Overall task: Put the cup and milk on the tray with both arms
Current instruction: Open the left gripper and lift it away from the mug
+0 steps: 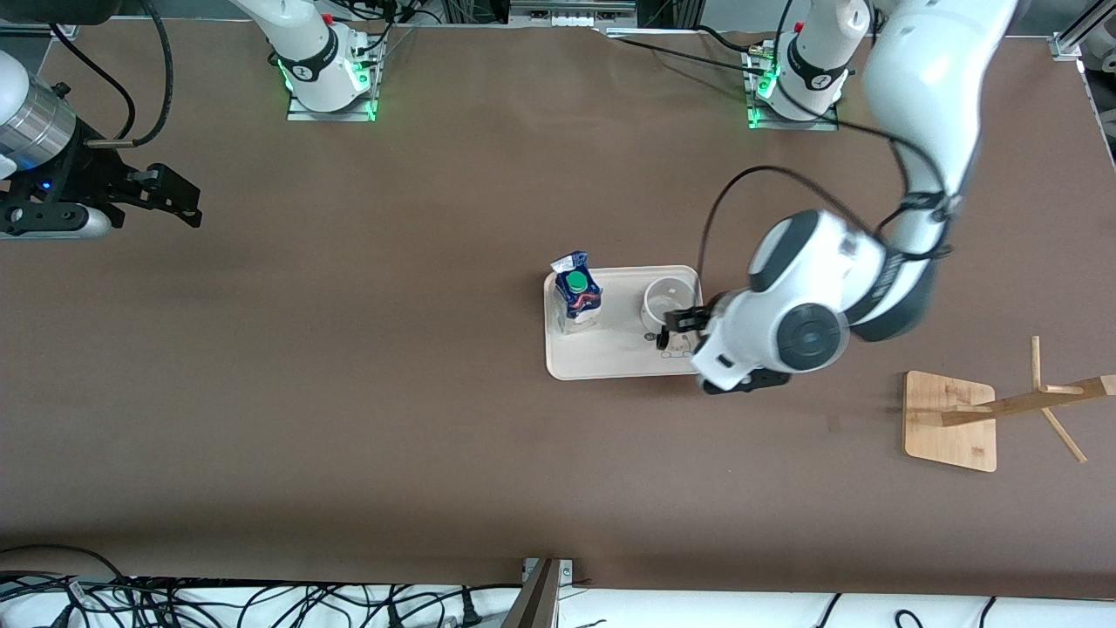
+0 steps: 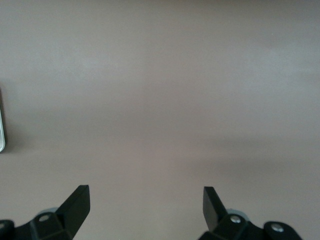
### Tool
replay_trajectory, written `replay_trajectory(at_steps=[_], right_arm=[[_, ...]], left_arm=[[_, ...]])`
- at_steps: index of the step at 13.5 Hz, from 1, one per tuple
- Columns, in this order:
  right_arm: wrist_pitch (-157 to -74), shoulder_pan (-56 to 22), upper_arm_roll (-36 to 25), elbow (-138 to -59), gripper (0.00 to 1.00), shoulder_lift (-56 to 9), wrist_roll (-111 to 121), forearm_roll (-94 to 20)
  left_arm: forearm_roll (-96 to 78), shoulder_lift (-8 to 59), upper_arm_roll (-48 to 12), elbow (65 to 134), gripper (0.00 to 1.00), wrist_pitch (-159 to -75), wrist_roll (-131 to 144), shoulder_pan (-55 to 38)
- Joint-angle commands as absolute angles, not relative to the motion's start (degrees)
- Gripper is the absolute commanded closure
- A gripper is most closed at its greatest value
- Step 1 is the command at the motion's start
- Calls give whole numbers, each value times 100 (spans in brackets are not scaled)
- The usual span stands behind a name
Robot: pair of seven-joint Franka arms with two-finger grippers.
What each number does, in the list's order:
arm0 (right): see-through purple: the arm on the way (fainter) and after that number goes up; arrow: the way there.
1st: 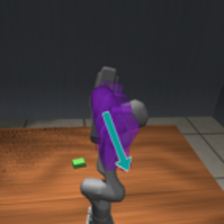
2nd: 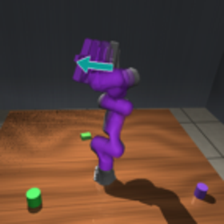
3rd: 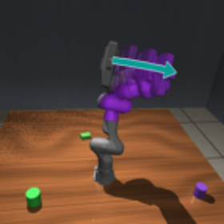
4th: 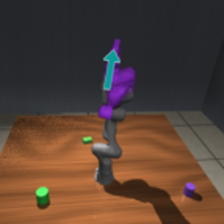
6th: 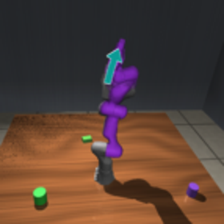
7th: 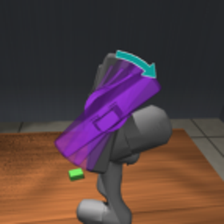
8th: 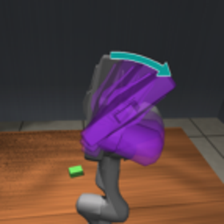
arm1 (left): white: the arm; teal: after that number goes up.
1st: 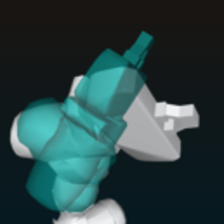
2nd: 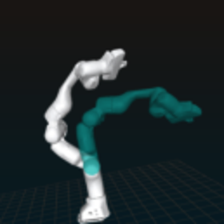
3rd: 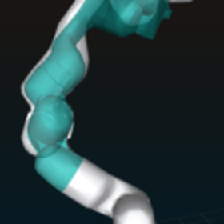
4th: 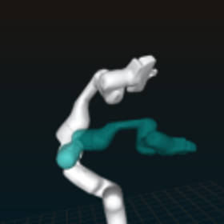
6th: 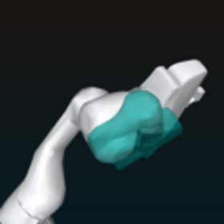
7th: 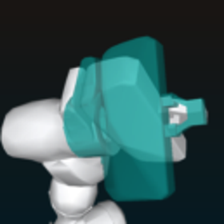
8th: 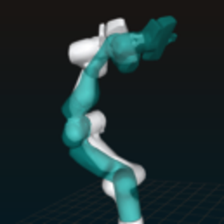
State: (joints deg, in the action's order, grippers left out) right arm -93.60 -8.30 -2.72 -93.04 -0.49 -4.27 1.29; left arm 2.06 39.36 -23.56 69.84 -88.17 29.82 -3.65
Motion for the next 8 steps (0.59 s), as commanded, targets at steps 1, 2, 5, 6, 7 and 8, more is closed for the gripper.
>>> replay_trajectory(at_steps=[1,2,5,6,7,8], right_arm=[[-9273,-738,-202,-9176,0,-97,-360,141],[-9272,-738,-202,-9176,0,-97,-378,141],[-9255,-738,-202,-9176,0,-97,-378,132],[-9255,-738,-202,-9176,0,-97,-378,132],[-9255,-738,-202,-9176,0,-97,-378,132],[-9255,-738,-202,-9176,0,-97,-378,132]], left_arm=[[735,3368,-2382,7066,0,-8552,1921,-160],[956,3166,-2364,7066,0,-8552,1429,-123],[1204,2542,-2373,7075,0,-8534,-117,368],[1195,2357,-2364,7075,0,-8543,-602,561],[1143,2260,-2399,7075,0,-8543,-763,763],[1116,2154,-2408,7084,0,-8543,-852,895]])
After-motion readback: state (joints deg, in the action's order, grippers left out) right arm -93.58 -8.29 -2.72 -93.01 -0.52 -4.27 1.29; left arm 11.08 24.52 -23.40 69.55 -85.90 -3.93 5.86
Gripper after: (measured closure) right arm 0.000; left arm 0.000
